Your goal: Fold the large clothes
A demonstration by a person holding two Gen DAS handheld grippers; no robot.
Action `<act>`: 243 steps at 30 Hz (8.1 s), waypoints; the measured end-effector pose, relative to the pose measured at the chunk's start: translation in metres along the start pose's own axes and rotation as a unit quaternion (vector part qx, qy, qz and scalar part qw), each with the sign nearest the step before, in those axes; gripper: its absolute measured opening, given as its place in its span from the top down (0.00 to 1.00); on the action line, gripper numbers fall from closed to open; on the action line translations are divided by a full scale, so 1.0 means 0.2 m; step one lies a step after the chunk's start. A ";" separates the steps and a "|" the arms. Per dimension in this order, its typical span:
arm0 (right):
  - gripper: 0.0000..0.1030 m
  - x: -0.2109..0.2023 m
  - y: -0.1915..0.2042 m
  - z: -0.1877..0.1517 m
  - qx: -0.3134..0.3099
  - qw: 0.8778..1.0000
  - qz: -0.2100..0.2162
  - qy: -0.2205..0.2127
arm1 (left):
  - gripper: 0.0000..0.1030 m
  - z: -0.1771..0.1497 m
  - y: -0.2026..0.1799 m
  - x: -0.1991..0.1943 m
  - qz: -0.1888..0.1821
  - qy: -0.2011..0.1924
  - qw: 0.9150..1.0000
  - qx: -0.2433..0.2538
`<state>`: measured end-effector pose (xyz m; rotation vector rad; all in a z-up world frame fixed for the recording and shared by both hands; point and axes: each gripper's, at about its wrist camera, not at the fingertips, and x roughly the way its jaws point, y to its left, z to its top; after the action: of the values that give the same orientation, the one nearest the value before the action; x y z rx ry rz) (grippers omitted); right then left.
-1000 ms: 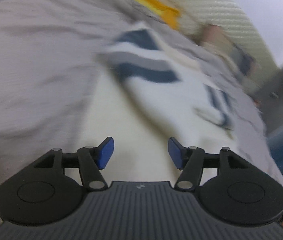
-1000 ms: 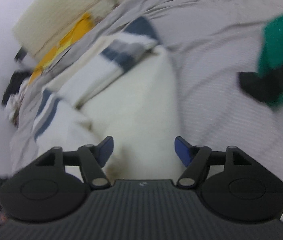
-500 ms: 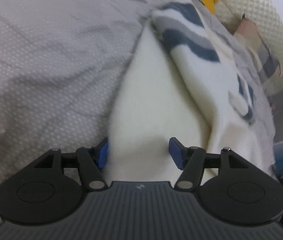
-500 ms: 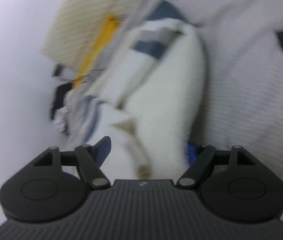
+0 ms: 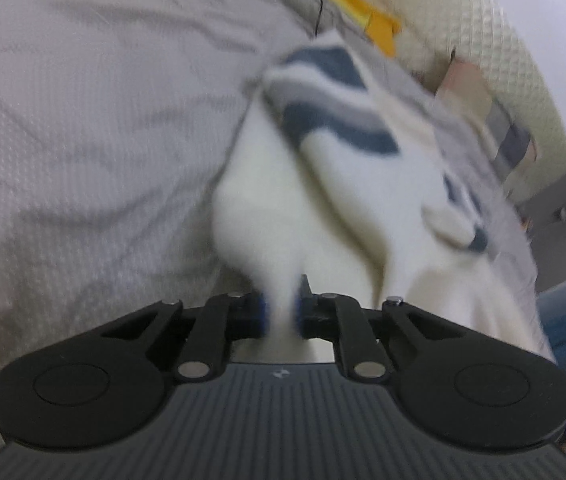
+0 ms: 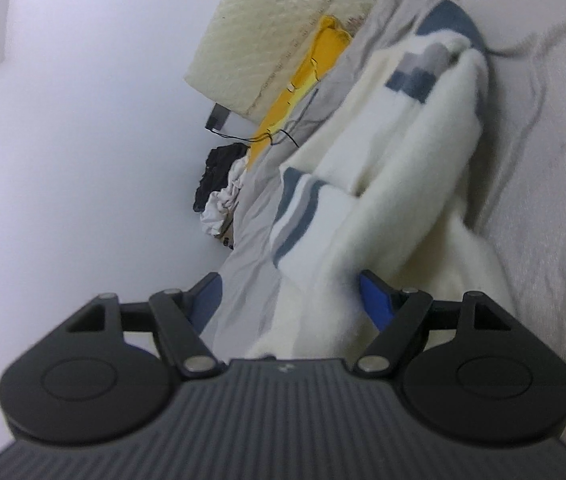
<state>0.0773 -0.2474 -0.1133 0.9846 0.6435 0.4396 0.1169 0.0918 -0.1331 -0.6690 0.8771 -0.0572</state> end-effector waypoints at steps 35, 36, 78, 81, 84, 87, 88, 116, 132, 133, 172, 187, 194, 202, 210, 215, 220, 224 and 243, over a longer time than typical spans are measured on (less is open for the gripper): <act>0.70 -0.05 -0.16 -0.08 0.120 0.983 -0.135 -0.035 | 0.41 -0.14 -0.37 -0.20 -0.011 -0.059 0.980 0.191; 0.69 -0.06 -0.16 -0.07 0.125 0.982 -0.135 -0.041 | 0.41 -0.18 -0.44 -0.21 -0.030 -0.051 0.973 0.222; 0.68 -0.20 -0.26 0.01 0.139 0.969 -0.181 -0.097 | 0.88 -0.75 -0.85 0.05 -0.090 0.027 0.904 0.417; 0.67 -0.17 -0.24 0.00 0.126 0.973 -0.179 -0.079 | 0.88 -0.55 -0.74 -0.02 -0.128 0.017 0.936 0.326; 0.55 -0.12 -0.22 -0.02 0.115 0.976 -0.174 -0.055 | 0.89 -0.42 -0.65 -0.04 -0.134 0.004 0.954 0.267; 0.55 -0.06 -0.18 -0.04 0.088 0.982 -0.167 -0.027 | 0.89 -0.32 -0.55 0.00 -0.138 0.008 0.970 0.199; 0.55 -0.05 -0.17 -0.05 0.079 0.983 -0.162 -0.019 | 0.89 -0.30 -0.53 0.02 -0.141 0.012 0.974 0.179; 0.97 0.26 0.25 -0.23 -0.168 0.973 -0.153 0.039 | 0.68 -0.21 -0.28 0.08 -0.216 0.047 0.975 -0.001; 0.68 0.11 0.25 -0.28 -0.165 0.968 -0.183 0.055 | 0.91 -0.28 -0.33 0.03 -0.185 0.048 0.980 0.054; 0.58 0.12 0.28 -0.31 -0.186 0.964 -0.180 0.055 | 0.92 -0.27 -0.32 0.02 -0.196 0.046 0.978 0.046; 0.95 -0.54 0.10 -0.29 0.067 0.886 -0.404 -0.217 | 0.56 -0.61 -0.70 0.33 -0.175 0.140 0.938 0.263; 0.84 -0.40 0.00 -0.10 0.007 0.932 -0.354 -0.083 | 0.56 -0.64 -0.68 0.24 -0.138 0.133 0.940 0.282; 0.34 -0.26 -0.15 0.00 0.053 0.948 -0.311 -0.032 | 0.42 -0.32 -0.46 -0.04 -0.031 0.055 0.978 0.199; 0.33 -0.10 -0.27 0.06 0.045 0.953 -0.300 0.001 | 0.38 0.03 0.00 -0.05 0.054 0.016 0.998 0.005; 0.29 -0.09 -0.35 0.03 0.082 0.952 -0.295 0.002 | 0.38 0.04 0.09 0.06 0.072 0.038 0.996 -0.040; 0.27 -0.09 -0.36 0.01 0.098 0.957 -0.274 0.013 | 0.35 0.00 0.13 0.11 0.062 0.061 0.995 -0.056; 0.26 -0.10 -0.30 -0.03 0.112 0.978 -0.171 0.031 | 0.36 -0.04 0.09 0.04 -0.051 0.067 0.995 -0.046; 0.26 -0.15 -0.20 -0.05 0.083 0.991 -0.105 0.013 | 0.36 -0.08 0.06 0.01 -0.117 0.081 0.989 -0.040; 0.83 -0.25 -0.18 -0.11 0.100 0.988 -0.118 0.013 | 0.84 -0.12 -0.03 -0.16 -0.080 0.106 0.991 0.023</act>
<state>0.0273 -0.2824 -0.1380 1.0771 0.8294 0.1809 0.0800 0.0844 -0.1192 -0.6970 1.0217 -0.2971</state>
